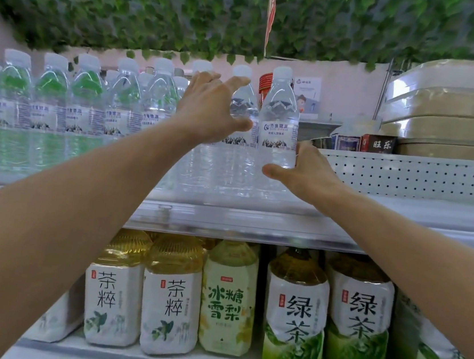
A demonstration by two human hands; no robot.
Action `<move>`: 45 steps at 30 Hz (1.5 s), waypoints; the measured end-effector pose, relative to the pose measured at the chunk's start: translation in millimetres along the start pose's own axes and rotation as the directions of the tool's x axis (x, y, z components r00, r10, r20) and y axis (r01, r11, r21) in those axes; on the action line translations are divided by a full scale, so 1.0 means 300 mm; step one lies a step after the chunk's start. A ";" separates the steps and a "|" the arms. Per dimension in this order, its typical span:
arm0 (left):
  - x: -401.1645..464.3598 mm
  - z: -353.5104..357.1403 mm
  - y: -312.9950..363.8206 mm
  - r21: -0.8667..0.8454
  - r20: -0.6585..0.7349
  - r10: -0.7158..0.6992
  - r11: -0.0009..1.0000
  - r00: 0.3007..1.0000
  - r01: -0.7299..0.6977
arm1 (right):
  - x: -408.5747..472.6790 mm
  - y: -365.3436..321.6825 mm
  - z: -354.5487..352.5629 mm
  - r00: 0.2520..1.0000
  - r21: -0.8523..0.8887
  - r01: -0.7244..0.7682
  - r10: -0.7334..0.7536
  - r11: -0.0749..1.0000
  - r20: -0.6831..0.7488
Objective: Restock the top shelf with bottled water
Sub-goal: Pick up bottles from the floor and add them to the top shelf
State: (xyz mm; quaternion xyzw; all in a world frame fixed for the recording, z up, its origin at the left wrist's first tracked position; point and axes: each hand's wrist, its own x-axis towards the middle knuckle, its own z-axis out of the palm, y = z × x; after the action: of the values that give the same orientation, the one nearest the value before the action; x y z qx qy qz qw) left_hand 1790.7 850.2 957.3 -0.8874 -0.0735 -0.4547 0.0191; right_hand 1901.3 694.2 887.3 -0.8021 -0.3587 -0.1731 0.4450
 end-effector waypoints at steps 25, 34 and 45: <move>-0.786 0.186 0.407 -0.395 0.149 -0.033 0.914 0.988 0.090 | -0.744 0.242 -0.182 0.968 -0.373 0.157 -0.218 0.914 -0.126; -1.392 0.450 0.779 -0.410 0.708 -0.096 0.750 0.699 0.519 | -1.322 0.691 -0.321 0.927 -0.461 -0.146 0.284 0.875 0.245; -2.217 0.809 1.137 -0.038 0.997 -0.029 0.608 0.070 0.793 | -2.121 1.234 -0.187 0.559 -0.426 -0.600 0.736 0.677 0.382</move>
State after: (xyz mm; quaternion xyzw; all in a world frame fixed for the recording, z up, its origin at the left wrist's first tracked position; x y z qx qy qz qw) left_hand 1653.3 462.4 288.0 -0.8447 -0.1934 0.2091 -0.4531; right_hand 1739.3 250.8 319.9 -0.9407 -0.1071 0.1931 0.2576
